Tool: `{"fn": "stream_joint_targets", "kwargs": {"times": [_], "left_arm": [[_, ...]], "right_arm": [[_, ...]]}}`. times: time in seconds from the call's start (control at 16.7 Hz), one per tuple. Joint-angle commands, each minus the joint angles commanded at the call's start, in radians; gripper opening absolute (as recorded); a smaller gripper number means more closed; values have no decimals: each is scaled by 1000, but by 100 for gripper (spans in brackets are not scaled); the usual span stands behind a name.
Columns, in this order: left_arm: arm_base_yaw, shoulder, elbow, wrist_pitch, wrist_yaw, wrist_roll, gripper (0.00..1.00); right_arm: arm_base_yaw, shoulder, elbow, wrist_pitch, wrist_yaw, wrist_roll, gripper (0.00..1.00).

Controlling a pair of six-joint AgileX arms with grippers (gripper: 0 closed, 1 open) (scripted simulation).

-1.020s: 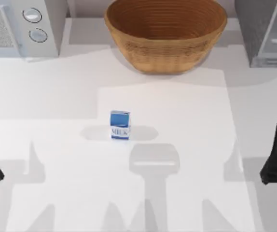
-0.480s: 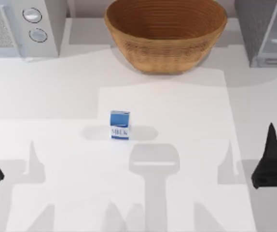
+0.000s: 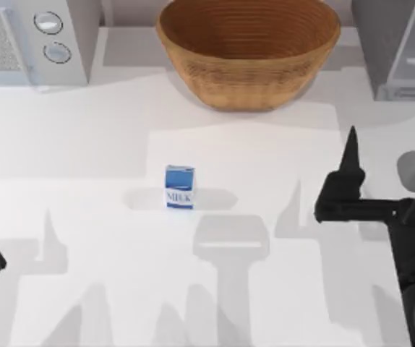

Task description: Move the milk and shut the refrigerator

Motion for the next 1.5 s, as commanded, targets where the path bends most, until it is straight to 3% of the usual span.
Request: {"fn": "stream_joint_targets", "kwargs": {"times": [0.78,1.02,1.5], "left_arm": [[0,0,0,0,0,0,100],[0,0,0,0,0,0,100],[0,0,0,0,0,0,100]], "right_arm": [[135,1241,799,354,225,4,100],[145,1385,916,398,248,4,100],[113,1401,947,387,217,2,100]]}}
